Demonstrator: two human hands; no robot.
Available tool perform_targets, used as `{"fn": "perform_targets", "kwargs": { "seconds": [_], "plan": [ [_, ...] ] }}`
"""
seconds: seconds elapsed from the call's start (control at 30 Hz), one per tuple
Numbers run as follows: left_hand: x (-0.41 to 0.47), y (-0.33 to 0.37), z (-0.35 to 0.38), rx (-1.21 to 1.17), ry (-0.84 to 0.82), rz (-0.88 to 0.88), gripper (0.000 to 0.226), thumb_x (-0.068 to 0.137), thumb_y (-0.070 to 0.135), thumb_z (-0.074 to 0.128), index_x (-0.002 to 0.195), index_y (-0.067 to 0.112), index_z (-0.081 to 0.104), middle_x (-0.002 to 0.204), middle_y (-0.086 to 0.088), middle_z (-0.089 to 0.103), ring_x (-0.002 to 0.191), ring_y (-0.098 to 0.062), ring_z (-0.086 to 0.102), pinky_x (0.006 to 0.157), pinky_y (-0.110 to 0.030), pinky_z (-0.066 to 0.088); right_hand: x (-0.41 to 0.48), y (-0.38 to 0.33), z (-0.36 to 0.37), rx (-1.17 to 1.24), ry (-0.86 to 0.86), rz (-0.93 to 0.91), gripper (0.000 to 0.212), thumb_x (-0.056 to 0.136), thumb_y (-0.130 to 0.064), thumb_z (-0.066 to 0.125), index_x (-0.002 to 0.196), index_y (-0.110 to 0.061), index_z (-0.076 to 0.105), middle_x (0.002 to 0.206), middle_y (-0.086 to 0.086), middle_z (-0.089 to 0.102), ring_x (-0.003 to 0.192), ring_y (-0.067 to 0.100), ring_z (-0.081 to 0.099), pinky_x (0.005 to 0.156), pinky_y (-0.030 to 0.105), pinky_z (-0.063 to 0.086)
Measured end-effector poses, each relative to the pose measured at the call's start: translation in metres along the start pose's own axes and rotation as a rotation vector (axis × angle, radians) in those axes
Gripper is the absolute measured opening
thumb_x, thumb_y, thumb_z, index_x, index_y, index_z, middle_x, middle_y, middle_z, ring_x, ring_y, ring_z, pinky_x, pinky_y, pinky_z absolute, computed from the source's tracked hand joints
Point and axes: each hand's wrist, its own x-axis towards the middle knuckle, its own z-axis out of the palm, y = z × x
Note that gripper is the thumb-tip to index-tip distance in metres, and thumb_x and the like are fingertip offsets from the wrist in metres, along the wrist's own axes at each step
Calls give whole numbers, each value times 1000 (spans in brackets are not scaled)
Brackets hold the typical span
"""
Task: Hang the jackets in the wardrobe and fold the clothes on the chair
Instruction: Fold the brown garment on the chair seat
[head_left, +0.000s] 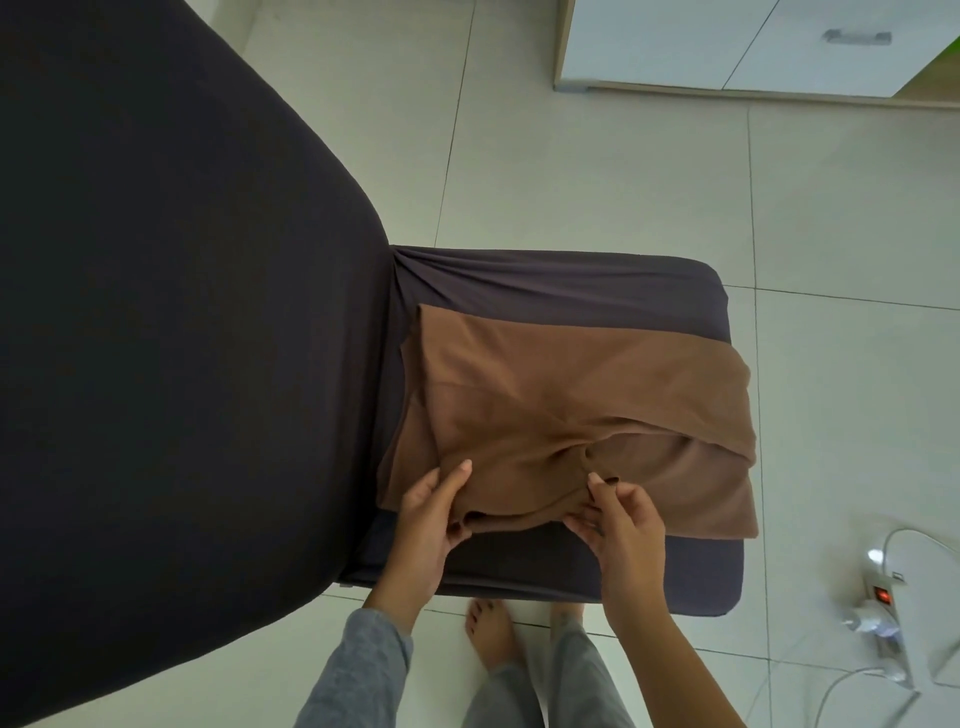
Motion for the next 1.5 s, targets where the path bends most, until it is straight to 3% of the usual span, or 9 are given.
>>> {"fn": "perform_targets", "kwargs": {
  "seconds": [0.13,0.27,0.43,0.53,0.63,0.83,0.97,1.17,1.5],
  "plan": [
    [14,35,27,-74,60,63,7,92,16,57,89,12,62,86,-3,64,62,-10,65,45,-15,46,8,-19,19,109,-20,-79,22,91,-7,57,71,-9,47,70,10,65,66,16,67,61,25,57],
    [28,61,53,-105,93,261,16,96,22,51,90,11,61,95,-6,64,83,-15,68,62,-19,54,27,-37,36,22,-110,-258,4,91,-7,57,89,-11,56,102,8,68,100,18,64,83,24,54],
    [57,38,44,1003,18,849,49,95,45,37,135,18,49,144,2,41,136,-11,32,108,-15,22,51,-26,27,-912,-229,-675,36,95,-24,52,130,-22,49,143,-6,43,141,12,25,116,33,23],
    [79,31,31,1600,-57,851,77,80,64,-1,149,28,-1,152,8,-14,144,-13,-12,114,-29,-10,69,-13,22,-1321,-255,-747,61,92,-53,19,148,-30,18,157,-9,6,143,10,-12,116,33,-6],
    [87,28,24,1777,24,813,83,68,74,-25,139,31,-25,146,4,-34,137,-15,-30,110,-30,-19,84,-10,9,-1423,-141,-721,69,85,-66,-3,146,-33,-5,155,-10,-10,142,12,-20,114,31,-16],
    [90,25,24,1726,115,794,84,73,73,-25,144,28,-12,156,-4,-16,139,-17,-25,114,-34,-15,100,-13,-40,-1457,37,-767,62,95,-56,9,149,-27,12,157,-4,9,146,17,2,118,38,-6],
    [80,22,37,1671,239,931,74,89,59,18,147,14,29,156,-16,18,145,-31,6,114,-51,0,105,-28,-82,-1160,72,-642,58,91,-36,27,146,-21,30,156,-3,20,145,19,15,118,43,12],
    [57,-3,85,1664,-129,1245,52,89,34,41,140,22,41,152,-5,32,144,-18,18,114,-50,10,129,-48,-123,-1128,238,-582,35,84,-8,52,118,-14,57,125,6,54,110,29,50,88,47,44],
    [51,-4,190,1294,130,1361,27,89,29,47,95,11,66,102,-4,60,102,-16,52,94,-30,37,169,-36,-185,-1002,94,-541,11,94,-15,51,99,-20,60,102,-6,59,71,18,59,59,31,48]
  ]
}}
